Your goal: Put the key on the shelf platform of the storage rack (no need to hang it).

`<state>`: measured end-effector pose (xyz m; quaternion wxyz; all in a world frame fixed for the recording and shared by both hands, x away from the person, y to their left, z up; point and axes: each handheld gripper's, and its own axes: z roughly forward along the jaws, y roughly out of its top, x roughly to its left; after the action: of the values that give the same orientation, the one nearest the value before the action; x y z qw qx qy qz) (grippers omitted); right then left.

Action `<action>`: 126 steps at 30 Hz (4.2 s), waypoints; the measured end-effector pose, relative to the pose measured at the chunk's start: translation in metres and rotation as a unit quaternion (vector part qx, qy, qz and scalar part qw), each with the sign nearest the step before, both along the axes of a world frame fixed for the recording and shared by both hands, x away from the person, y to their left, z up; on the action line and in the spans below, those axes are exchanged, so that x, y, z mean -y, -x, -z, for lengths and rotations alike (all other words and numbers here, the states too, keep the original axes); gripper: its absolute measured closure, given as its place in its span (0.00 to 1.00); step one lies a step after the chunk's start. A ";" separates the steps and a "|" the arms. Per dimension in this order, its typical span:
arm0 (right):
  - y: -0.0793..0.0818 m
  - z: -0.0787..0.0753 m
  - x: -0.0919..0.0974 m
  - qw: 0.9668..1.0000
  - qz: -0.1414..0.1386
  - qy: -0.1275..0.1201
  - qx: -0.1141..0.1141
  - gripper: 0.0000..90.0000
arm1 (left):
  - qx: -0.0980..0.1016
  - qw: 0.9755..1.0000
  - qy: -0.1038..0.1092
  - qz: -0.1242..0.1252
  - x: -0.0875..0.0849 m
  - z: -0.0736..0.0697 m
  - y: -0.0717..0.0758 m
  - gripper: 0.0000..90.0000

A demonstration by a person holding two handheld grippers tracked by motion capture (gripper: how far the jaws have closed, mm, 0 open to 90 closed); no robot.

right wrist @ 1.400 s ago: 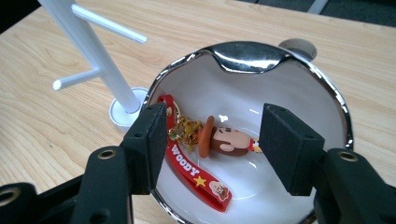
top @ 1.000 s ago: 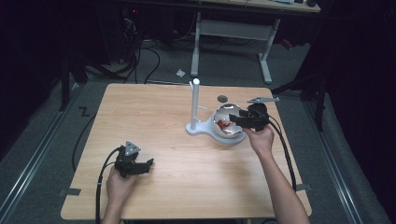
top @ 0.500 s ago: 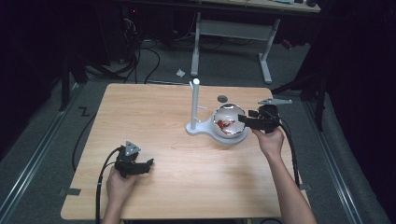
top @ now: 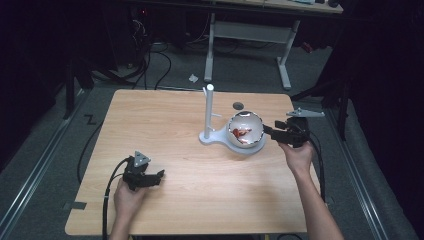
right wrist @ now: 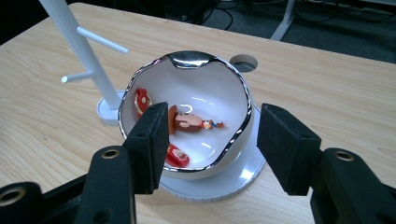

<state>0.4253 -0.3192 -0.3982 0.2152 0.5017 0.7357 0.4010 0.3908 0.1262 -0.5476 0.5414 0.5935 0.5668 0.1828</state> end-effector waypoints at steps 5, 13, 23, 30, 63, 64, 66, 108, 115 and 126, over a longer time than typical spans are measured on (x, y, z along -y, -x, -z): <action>0.008 -0.006 0.003 1.000 -0.001 0.003 0.006 0.49 | 0.000 1.000 -0.001 0.000 0.000 0.000 0.000 0.23; 0.015 -0.008 0.006 1.000 -0.005 0.011 0.002 0.49 | -0.001 1.000 0.002 0.000 0.000 0.000 0.000 0.24; 0.029 -0.004 0.013 1.000 0.001 0.005 -0.009 0.48 | 0.000 1.000 0.001 0.000 0.000 0.000 0.000 0.23; 0.044 -0.008 0.013 1.000 -0.003 0.004 0.004 0.49 | 0.000 1.000 0.001 0.000 0.000 0.000 0.000 0.23; 0.078 0.026 -0.011 0.999 -0.044 -0.009 0.005 0.48 | 0.000 1.000 -0.001 -0.001 0.000 0.000 0.000 0.23; 0.079 0.029 -0.013 0.999 -0.045 -0.009 0.004 0.48 | 0.000 1.000 -0.002 0.000 0.000 0.000 0.000 0.23; 0.078 0.033 -0.016 0.999 -0.049 -0.010 0.003 0.48 | 0.000 1.000 -0.001 0.000 0.000 0.000 0.000 0.23; 0.070 0.090 -0.057 0.995 -0.089 -0.031 -0.032 0.48 | 0.000 1.000 -0.002 0.000 0.000 0.000 0.000 0.23; 0.068 0.101 -0.066 0.995 -0.088 -0.011 -0.037 0.48 | 0.000 1.000 -0.002 0.000 0.000 0.000 0.000 0.23; 0.065 0.121 -0.074 0.995 -0.085 0.008 -0.056 0.48 | 0.000 1.000 -0.002 0.000 0.000 0.000 0.000 0.23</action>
<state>0.3598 -0.2451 -0.5194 0.1425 0.4573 0.7899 0.3828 0.3907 0.1263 -0.5477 0.5402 0.5949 0.5661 0.1840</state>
